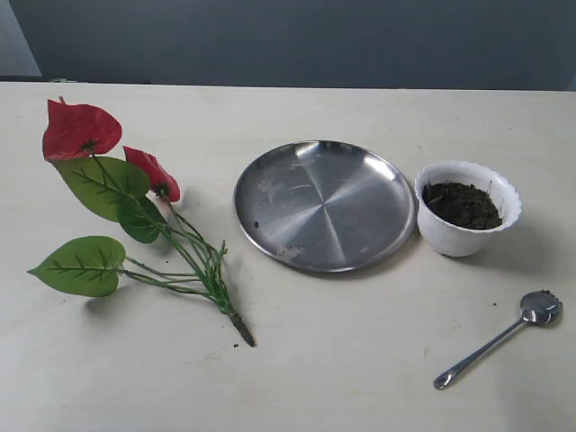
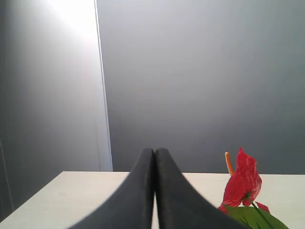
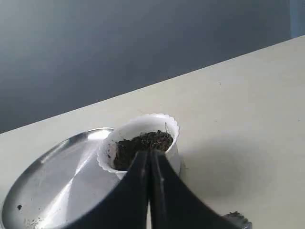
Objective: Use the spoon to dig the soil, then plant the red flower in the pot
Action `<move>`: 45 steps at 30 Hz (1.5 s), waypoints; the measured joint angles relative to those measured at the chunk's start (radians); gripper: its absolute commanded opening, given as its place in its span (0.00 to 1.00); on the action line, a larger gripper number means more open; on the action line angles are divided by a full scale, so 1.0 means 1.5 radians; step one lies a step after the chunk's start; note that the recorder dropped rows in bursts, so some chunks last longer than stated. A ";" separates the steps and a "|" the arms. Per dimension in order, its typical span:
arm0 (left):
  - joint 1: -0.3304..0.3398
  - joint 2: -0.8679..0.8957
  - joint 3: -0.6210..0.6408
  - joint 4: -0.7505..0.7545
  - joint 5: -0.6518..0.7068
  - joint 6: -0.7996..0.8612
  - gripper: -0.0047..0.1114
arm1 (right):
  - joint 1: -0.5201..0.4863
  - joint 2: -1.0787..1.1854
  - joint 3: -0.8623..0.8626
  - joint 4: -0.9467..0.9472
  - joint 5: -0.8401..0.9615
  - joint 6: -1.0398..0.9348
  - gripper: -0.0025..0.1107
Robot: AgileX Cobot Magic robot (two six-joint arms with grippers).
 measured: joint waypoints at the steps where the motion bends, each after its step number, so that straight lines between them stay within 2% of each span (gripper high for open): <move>1: -0.001 0.000 0.000 0.000 0.000 0.000 0.04 | 0.000 0.000 0.000 0.000 0.000 0.000 0.02; 6: -0.001 0.000 0.000 0.000 0.000 0.000 0.04 | 0.000 0.000 0.002 0.031 -0.070 0.015 0.02; 10: -0.001 0.000 0.000 0.000 0.000 0.000 0.04 | 0.000 0.000 0.002 0.172 -0.196 0.067 0.02; 13: -0.001 0.000 0.000 0.000 0.000 0.000 0.04 | 0.000 0.000 0.002 0.261 -0.241 0.080 0.02; 16: -0.001 0.000 0.000 0.000 0.000 0.000 0.04 | 0.000 0.000 0.002 0.294 -0.257 0.084 0.02; 22: -0.001 0.000 0.000 0.000 0.000 0.000 0.04 | 0.000 0.000 0.002 0.305 -0.300 0.085 0.02; 25: -0.001 0.000 0.000 0.000 0.000 0.000 0.04 | 0.000 0.000 0.002 0.309 -0.339 0.135 0.02; 28: -0.001 0.000 0.000 0.000 0.000 0.000 0.04 | 0.004 0.000 0.001 0.239 -0.344 0.183 0.02; 31: -0.001 0.000 0.000 0.000 0.000 0.000 0.04 | 0.018 -0.001 -0.051 0.050 -0.255 0.195 0.02; 35: -0.001 0.000 0.000 0.000 0.000 0.000 0.04 | 0.024 0.044 -0.194 -0.122 -0.015 0.176 0.02; 41: -0.001 0.000 -0.001 0.000 0.000 0.000 0.04 | 0.026 0.226 -0.396 -0.264 0.258 0.108 0.02; 45: -0.001 0.000 -0.001 0.000 0.000 0.000 0.04 | 0.026 0.378 -0.493 -0.260 0.416 0.112 0.04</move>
